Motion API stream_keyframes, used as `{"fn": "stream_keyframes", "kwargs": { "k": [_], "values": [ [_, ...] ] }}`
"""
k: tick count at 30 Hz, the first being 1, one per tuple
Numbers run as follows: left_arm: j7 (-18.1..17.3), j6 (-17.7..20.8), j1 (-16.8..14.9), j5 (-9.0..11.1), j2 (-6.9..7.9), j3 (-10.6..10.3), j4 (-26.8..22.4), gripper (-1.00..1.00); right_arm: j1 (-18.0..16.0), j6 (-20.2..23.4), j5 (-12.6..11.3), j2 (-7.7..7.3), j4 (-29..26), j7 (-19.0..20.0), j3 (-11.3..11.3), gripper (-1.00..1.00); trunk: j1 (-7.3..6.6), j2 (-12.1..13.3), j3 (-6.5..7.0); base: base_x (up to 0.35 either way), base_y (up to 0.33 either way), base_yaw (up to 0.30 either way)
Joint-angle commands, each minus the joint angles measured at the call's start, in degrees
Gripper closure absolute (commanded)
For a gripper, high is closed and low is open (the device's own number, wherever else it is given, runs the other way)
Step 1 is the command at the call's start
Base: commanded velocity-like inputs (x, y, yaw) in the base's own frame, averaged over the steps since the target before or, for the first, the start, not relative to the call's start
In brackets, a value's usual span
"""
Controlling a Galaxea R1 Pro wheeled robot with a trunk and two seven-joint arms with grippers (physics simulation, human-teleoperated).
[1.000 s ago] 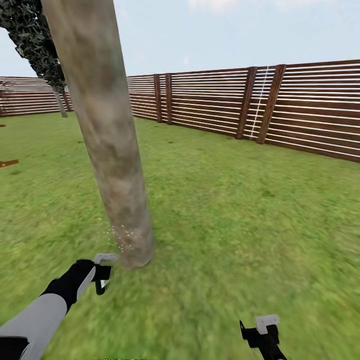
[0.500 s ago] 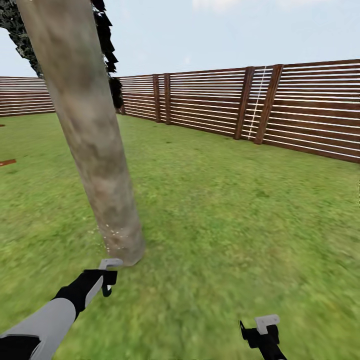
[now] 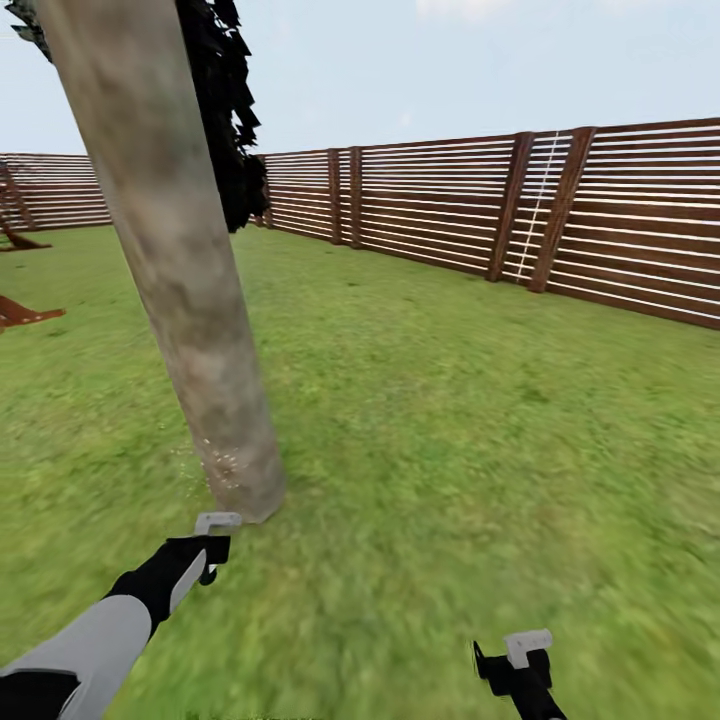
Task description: In the garden, pick up the pesticide atomizer on the floor and spray pesticide onto both trees until each tree trunk is fully covered.
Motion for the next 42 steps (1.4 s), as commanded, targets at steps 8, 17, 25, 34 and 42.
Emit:
{"fn": "stream_keyframes", "kwargs": {
  "k": [8,17,25,34,42],
  "values": [
    [0.38,1.29,0.00,-0.98,0.02,-0.73,-12.07,1.00,0.00,0.00,0.03,-0.94,1.42,-0.02,0.07,-1.00,0.00,0.00,0.00,-0.147,-0.202,0.262],
    [-0.24,15.99,-2.75,-0.79,0.62,-0.70,-17.76,1.00,0.78,0.00,0.04,-0.58,1.47,0.00,0.14,-1.00,0.00,0.00,0.00,-0.018,-0.007,0.018],
    [-3.21,22.12,-5.88,-0.35,4.09,-0.37,-21.31,1.00,0.79,0.00,-0.05,-0.86,1.42,-0.01,0.07,-1.00,0.00,0.00,0.00,0.000,0.000,0.022],
    [-6.59,22.28,-7.98,-0.82,4.91,-0.92,-21.30,1.00,0.79,0.00,0.02,-0.87,1.41,-0.01,0.07,-1.00,0.00,0.00,0.00,0.000,0.000,0.248],
    [-6.33,25.65,-7.92,-0.87,4.13,-1.05,-21.31,1.00,0.79,0.00,0.03,-0.87,1.38,-0.01,0.07,-1.00,0.00,0.00,0.00,0.000,-0.230,0.009]
  ]
}}
